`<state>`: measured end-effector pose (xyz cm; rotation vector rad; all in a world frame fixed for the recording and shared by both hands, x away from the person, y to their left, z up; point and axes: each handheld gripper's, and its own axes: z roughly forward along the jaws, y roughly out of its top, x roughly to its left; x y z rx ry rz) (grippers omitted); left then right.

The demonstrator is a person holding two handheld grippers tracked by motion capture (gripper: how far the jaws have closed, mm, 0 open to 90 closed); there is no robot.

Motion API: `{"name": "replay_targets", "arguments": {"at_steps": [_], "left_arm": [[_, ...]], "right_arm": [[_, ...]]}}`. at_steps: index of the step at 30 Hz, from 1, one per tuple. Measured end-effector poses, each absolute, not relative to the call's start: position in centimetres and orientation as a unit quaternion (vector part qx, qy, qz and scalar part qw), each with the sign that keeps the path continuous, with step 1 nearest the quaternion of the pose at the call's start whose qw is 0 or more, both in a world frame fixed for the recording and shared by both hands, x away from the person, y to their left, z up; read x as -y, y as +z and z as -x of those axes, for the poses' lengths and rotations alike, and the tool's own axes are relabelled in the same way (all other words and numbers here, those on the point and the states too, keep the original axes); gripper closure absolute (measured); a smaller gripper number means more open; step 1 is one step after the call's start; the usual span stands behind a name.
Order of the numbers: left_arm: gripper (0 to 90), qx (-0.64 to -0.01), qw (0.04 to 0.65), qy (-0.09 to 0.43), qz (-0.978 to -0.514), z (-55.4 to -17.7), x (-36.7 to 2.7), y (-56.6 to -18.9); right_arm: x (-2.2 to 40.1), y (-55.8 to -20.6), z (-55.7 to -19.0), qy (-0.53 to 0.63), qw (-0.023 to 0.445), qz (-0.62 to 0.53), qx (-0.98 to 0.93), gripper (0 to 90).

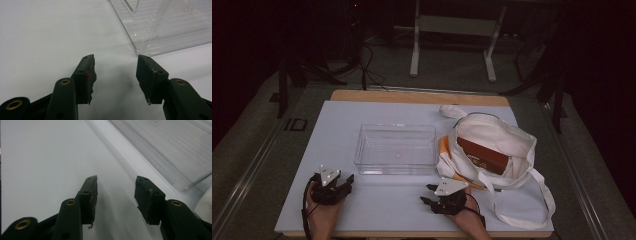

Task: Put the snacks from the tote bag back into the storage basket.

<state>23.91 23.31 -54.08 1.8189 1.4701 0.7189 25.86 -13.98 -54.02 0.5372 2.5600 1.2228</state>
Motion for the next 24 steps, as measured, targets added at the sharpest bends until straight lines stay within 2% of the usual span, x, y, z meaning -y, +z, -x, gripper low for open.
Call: {"name": "replay_targets", "arguments": {"at_steps": [9,20,24], "left_arm": [[49.9,-0.567,0.342,0.283,-0.694,-23.76,-23.30,-54.09],[50.8,-0.569,0.337,0.277,-0.697,-23.96,-23.29,-54.17],[50.9,-0.570,0.336,0.275,-0.698,-24.02,-23.27,-54.19]], "right_arm": [[13.37,-54.16,-25.46,0.396,0.148,-0.172,-0.890,56.5],[13.55,-54.07,-25.51,0.401,0.153,-0.182,-0.884,56.2],[13.60,-53.99,-25.69,0.406,0.144,-0.191,-0.882,53.1]]}}
